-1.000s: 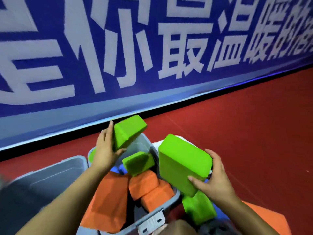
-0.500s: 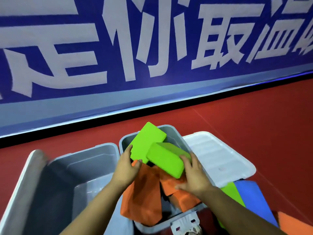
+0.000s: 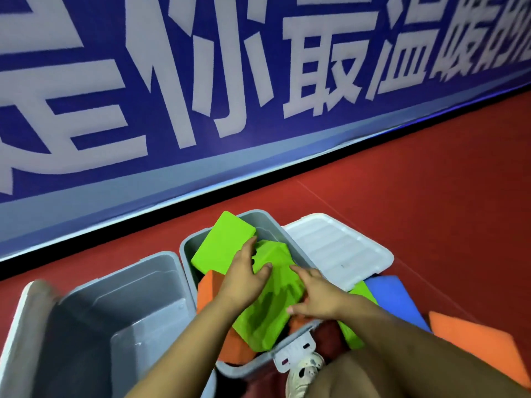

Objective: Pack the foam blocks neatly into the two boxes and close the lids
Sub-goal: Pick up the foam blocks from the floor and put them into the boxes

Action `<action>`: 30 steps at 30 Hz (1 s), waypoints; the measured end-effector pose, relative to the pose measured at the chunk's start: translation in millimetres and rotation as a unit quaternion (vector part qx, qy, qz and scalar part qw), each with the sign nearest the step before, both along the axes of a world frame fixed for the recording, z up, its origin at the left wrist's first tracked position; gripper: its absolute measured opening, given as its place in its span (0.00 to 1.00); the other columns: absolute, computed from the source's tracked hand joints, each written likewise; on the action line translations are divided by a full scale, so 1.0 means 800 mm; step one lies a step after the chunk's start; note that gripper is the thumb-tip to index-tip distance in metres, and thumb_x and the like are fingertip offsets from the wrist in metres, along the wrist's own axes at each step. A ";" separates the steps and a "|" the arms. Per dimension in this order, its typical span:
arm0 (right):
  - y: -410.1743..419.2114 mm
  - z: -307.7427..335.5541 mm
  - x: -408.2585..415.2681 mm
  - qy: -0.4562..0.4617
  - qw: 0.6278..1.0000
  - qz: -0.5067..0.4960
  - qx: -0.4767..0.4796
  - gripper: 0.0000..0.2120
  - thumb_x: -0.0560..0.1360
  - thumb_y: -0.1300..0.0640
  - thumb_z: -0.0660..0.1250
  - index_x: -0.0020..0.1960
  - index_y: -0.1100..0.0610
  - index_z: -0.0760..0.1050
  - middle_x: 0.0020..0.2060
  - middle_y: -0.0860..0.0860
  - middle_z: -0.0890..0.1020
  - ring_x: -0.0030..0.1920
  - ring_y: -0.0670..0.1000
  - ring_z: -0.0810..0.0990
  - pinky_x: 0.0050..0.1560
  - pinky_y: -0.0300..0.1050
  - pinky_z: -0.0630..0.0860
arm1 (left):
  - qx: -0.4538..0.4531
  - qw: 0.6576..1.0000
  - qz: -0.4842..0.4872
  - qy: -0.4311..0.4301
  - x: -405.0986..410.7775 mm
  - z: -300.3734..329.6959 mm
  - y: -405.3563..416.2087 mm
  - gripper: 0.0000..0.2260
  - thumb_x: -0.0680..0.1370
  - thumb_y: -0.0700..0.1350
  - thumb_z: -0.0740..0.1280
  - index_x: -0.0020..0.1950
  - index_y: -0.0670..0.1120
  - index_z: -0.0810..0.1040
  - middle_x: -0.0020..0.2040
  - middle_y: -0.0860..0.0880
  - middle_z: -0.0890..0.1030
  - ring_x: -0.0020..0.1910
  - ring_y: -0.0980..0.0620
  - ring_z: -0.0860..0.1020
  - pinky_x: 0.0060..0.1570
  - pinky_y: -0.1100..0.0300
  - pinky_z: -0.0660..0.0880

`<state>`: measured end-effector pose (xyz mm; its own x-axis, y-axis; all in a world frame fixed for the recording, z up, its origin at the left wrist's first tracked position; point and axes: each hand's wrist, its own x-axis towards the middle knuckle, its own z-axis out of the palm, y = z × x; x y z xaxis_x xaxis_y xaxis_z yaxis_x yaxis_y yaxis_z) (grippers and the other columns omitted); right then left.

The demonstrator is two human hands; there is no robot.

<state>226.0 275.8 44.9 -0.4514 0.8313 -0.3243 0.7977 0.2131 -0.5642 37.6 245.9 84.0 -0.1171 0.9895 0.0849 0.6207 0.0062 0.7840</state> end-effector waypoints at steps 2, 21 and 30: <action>-0.007 0.020 0.040 0.011 1.000 -0.026 -0.001 0.48 0.68 0.43 0.73 0.77 0.48 0.46 0.72 0.56 0.57 0.72 0.53 0.63 0.70 0.43 0.62 | 0.003 0.999 -0.033 0.005 0.037 0.012 0.000 0.30 0.77 0.44 0.68 0.75 0.46 0.60 0.68 0.44 0.72 0.63 0.50 0.73 0.61 0.59 0.70; -0.008 -0.162 0.406 0.008 0.914 -0.361 -0.183 0.41 0.70 0.38 0.68 0.74 0.59 0.58 0.69 0.57 0.70 0.66 0.55 0.72 0.54 0.38 0.68 | -0.272 0.951 -0.148 -0.014 0.319 -0.141 0.119 0.28 0.77 0.44 0.68 0.74 0.51 0.62 0.64 0.43 0.74 0.57 0.49 0.75 0.54 0.60 0.73; 0.086 -0.329 0.365 0.036 0.902 -0.353 -0.245 0.42 0.72 0.43 0.69 0.76 0.60 0.53 0.74 0.57 0.62 0.72 0.54 0.64 0.66 0.42 0.63 | -0.432 0.889 -0.146 -0.029 0.351 -0.303 0.212 0.40 0.61 0.59 0.70 0.72 0.58 0.62 0.64 0.43 0.76 0.52 0.48 0.81 0.57 0.51 0.77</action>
